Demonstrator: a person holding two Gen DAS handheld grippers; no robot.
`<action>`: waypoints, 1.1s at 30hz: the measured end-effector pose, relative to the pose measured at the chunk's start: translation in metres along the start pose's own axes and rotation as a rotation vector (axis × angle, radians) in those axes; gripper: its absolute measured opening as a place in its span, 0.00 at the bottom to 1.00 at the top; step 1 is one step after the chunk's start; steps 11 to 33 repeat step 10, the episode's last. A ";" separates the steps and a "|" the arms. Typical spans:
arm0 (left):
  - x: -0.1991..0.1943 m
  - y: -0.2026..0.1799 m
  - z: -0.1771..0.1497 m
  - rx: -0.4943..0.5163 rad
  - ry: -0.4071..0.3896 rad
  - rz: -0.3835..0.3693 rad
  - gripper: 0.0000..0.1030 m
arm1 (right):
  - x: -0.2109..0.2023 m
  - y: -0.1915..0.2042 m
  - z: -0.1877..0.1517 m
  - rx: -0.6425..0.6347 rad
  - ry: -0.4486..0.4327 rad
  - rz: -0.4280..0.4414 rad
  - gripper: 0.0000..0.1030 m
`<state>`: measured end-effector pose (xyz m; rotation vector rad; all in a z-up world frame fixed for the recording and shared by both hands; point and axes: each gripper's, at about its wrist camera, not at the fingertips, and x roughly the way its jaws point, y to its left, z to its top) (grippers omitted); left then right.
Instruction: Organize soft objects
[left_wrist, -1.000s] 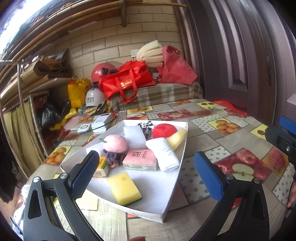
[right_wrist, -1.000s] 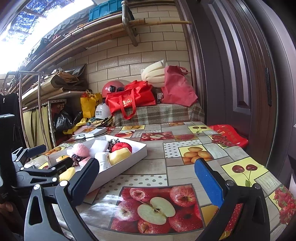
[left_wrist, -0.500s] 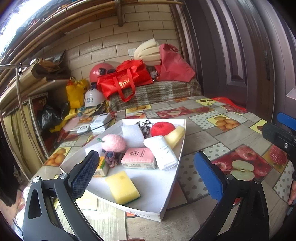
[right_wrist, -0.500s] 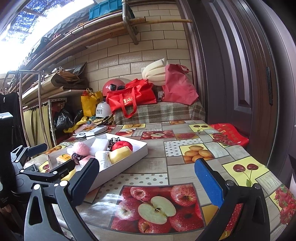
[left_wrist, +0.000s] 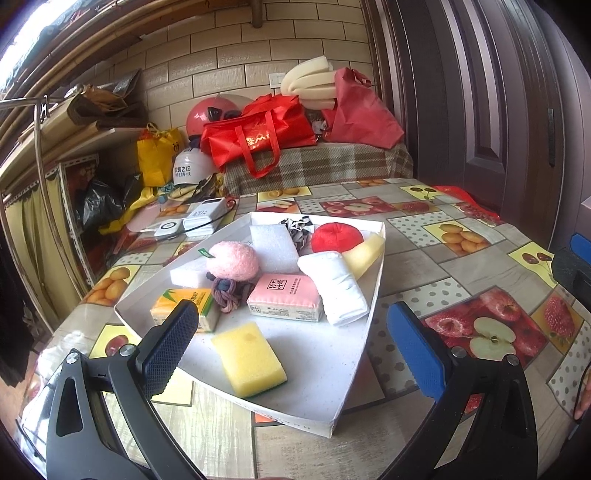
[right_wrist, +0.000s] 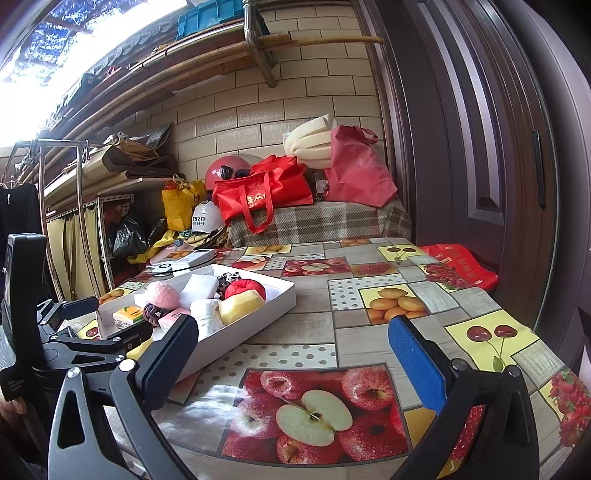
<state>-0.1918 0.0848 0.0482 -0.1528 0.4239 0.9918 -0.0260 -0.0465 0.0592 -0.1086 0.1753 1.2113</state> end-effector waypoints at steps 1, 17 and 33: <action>0.000 0.000 0.000 -0.001 0.001 -0.001 1.00 | 0.000 0.000 0.000 0.000 -0.001 0.000 1.00; 0.000 0.000 -0.001 -0.006 0.000 -0.010 1.00 | 0.000 0.000 0.001 0.001 0.000 0.000 1.00; 0.000 0.000 -0.001 -0.006 0.000 -0.010 1.00 | 0.000 0.000 0.001 0.001 0.000 0.000 1.00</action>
